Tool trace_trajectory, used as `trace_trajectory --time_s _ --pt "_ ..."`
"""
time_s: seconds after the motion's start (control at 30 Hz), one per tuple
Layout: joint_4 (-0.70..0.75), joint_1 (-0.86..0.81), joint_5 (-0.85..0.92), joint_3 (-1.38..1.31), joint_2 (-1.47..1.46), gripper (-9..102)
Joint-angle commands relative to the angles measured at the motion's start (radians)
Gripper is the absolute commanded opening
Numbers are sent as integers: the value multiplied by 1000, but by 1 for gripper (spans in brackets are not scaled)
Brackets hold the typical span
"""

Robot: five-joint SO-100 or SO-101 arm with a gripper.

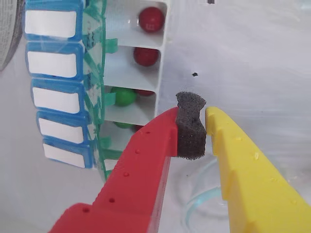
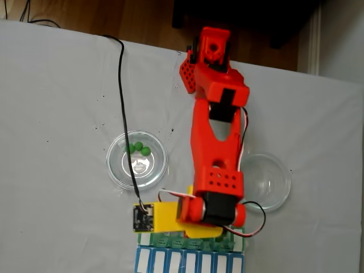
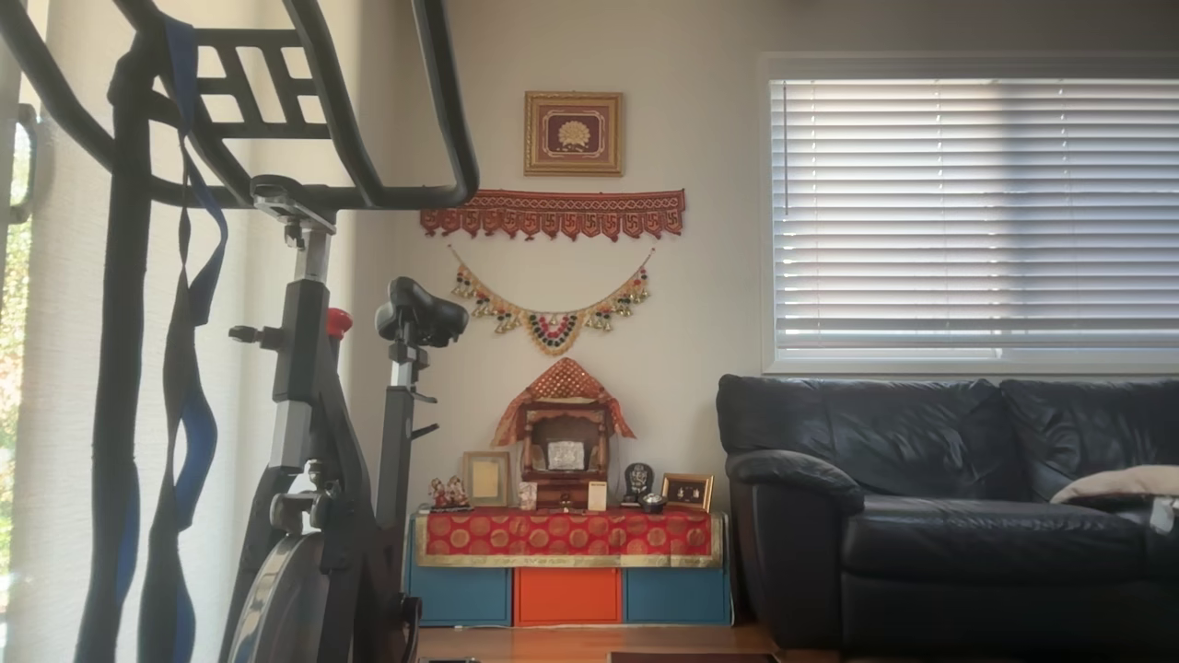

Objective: Sort medicines into box.

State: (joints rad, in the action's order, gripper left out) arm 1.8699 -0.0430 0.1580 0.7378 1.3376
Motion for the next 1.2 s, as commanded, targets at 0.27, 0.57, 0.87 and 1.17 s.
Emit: trace_trajectory --time_s 0.27,0.57,0.87,1.17 --pt "37 -218 187 262 345 1" --pt "23 -359 436 480 456 2" --pt "-224 -440 459 807 574 3" --pt "-347 -489 451 946 607 3"
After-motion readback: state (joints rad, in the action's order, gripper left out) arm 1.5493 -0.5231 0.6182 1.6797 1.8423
